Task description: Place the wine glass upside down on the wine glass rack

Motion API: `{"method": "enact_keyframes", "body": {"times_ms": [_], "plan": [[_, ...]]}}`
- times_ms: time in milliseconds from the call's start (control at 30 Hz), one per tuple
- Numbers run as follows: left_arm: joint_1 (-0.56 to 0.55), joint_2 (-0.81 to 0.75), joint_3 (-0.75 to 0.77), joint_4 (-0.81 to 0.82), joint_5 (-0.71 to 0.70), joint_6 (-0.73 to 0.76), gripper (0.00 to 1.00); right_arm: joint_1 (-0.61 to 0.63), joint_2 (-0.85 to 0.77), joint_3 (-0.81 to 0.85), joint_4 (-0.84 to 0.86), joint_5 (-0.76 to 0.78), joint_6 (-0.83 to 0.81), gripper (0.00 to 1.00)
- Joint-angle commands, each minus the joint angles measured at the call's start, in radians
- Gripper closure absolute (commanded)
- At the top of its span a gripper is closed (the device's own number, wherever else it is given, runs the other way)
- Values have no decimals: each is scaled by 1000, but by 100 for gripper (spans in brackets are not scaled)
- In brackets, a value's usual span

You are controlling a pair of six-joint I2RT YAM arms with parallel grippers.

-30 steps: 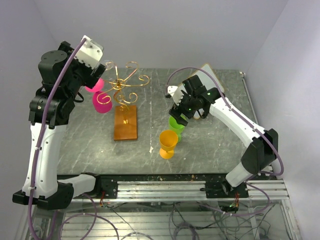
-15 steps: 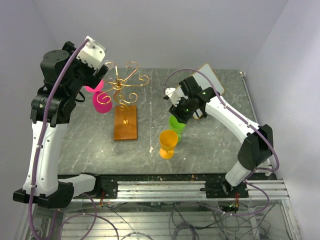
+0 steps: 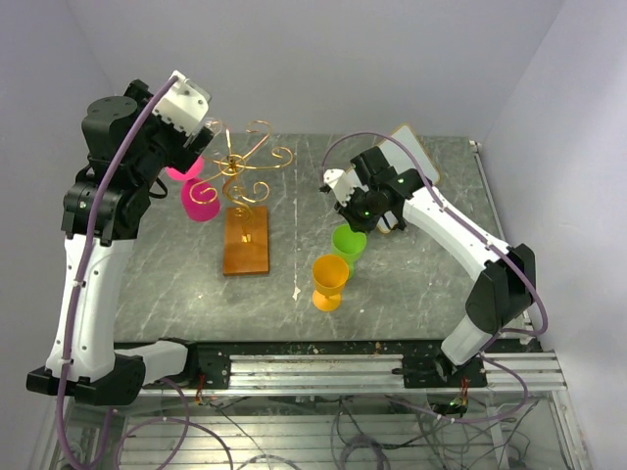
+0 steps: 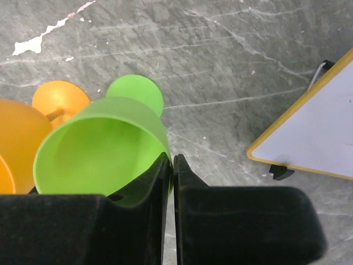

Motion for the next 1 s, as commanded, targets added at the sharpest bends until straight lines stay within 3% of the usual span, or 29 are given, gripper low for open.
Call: {"method": "enact_keyframes", "body": {"times_ms": [0, 300, 467, 667, 967], "plan": [[4, 2, -1, 57, -15, -4, 1, 4, -2, 39, -13, -4, 5, 97], [18, 13, -22, 125, -2, -112, 1, -65, -98, 53, -20, 0, 5, 100], [34, 26, 32, 120, 42, -191, 1, -154, -158, 118, -46, -104, 21, 100], [75, 31, 75, 126, 208, -284, 1, -279, -220, 227, -61, -237, 55, 100], [87, 72, 85, 169, 453, -427, 1, -297, -296, 298, 51, -213, 55, 100]]}}
